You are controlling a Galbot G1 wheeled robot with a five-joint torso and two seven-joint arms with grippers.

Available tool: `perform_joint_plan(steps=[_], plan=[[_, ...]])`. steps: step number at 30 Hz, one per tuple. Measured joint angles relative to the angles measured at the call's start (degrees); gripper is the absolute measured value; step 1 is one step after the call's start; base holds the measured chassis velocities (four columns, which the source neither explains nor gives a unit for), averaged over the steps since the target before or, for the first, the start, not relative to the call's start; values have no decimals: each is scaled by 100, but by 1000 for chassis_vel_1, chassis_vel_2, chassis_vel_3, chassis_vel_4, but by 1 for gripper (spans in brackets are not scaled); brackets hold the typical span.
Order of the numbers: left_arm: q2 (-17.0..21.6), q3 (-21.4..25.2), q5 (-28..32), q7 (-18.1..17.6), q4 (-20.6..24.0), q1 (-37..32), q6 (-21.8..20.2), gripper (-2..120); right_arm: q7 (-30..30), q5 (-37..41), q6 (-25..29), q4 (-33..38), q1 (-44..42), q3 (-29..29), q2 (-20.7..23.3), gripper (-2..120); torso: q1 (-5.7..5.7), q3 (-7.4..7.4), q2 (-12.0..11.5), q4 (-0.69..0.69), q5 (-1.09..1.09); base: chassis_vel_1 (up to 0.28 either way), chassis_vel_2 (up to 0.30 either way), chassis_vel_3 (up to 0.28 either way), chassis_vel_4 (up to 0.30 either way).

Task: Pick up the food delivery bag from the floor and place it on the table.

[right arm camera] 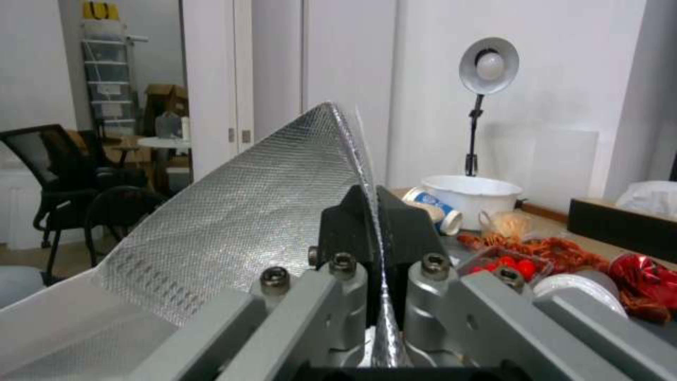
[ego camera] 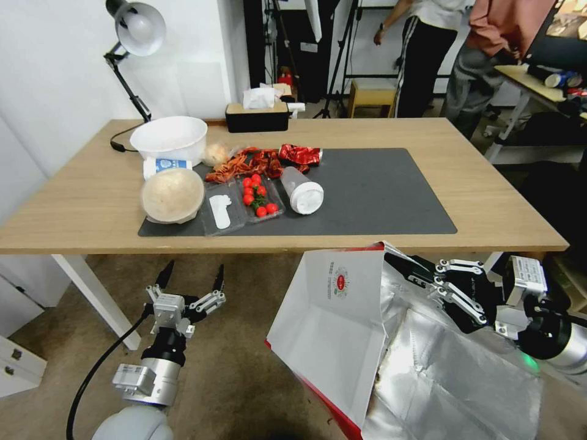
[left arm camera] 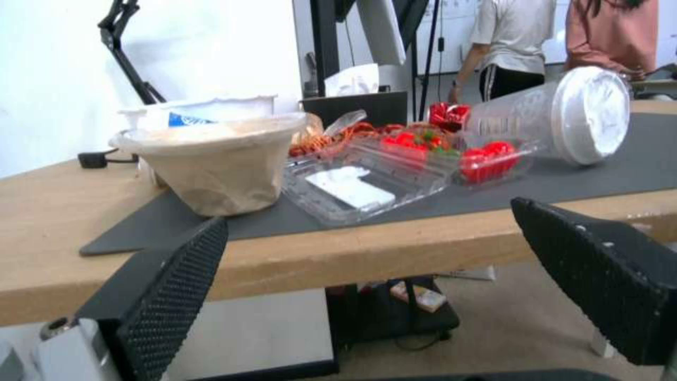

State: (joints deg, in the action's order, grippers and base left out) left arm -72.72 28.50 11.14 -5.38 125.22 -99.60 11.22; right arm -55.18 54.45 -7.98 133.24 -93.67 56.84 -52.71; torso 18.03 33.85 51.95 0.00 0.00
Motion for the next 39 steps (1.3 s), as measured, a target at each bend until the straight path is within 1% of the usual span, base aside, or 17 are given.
perform_joint_plan(steps=[3, 8, 10, 11, 14, 18, 20, 23, 29, 39], plan=[[-9, -2, -9, -2, 1, -4, 0, 100, -1, -7, 7, -6, -3, -5, 0, 0, 47, 65, 113, 0, 0, 0, 0, 0, 0], [-9, -4, -10, -3, -1, 0, 0, 100, 10, -7, 10, -14, 5, -6, 4, 0, 84, 115, 197, 0, 0, 0, 0, 0, 0], [-6, -5, -10, -5, -10, 4, 5, 100, 10, -7, 15, -33, -7, 0, 37, 0, 121, 170, 290, 0, 0, 0, 0, 0, 0], [-6, -5, -10, -5, -10, 4, 5, 100, 10, -7, 15, -33, -7, 0, 37, 0, 121, 170, 290, 0, 0, 0, 0, 0, 0], [-3, -7, -10, -5, -19, 18, 7, 100, 10, -5, 16, -33, -3, 8, 54, 0, 174, 230, 403, 0, 0, 0, 0, 0, 0], [-8, -12, -9, -5, -22, 22, 8, 100, 10, -5, 16, -33, -5, -1, 41, 0, 202, 267, 467, 0, 0, 0, 0, 0, 0], [-10, -25, 43, 15, -43, 25, 91, 100, 10, -5, 16, -38, -1, -7, 38, 0, 242, 326, 567, 0, 0, 0, 0, 0, 0], [-3, -43, 88, 23, -30, 27, 90, 100, 11, -5, 16, -42, 10, -7, 53, 0, 271, 366, 637, 0, -1, 0, 0, 0, 0], [6, -51, 110, 39, -11, 42, 116, 100, 15, -5, 13, -56, 20, -13, 54, 0, 294, 398, 691, 0, 0, 0, 0, 0, 0], [10, -60, 104, 31, -33, 86, 160, 100, 17, -6, 9, -36, 26, -17, 19, 0, 288, 388, 673, -1, 0, 0, 0, 0, 0]])
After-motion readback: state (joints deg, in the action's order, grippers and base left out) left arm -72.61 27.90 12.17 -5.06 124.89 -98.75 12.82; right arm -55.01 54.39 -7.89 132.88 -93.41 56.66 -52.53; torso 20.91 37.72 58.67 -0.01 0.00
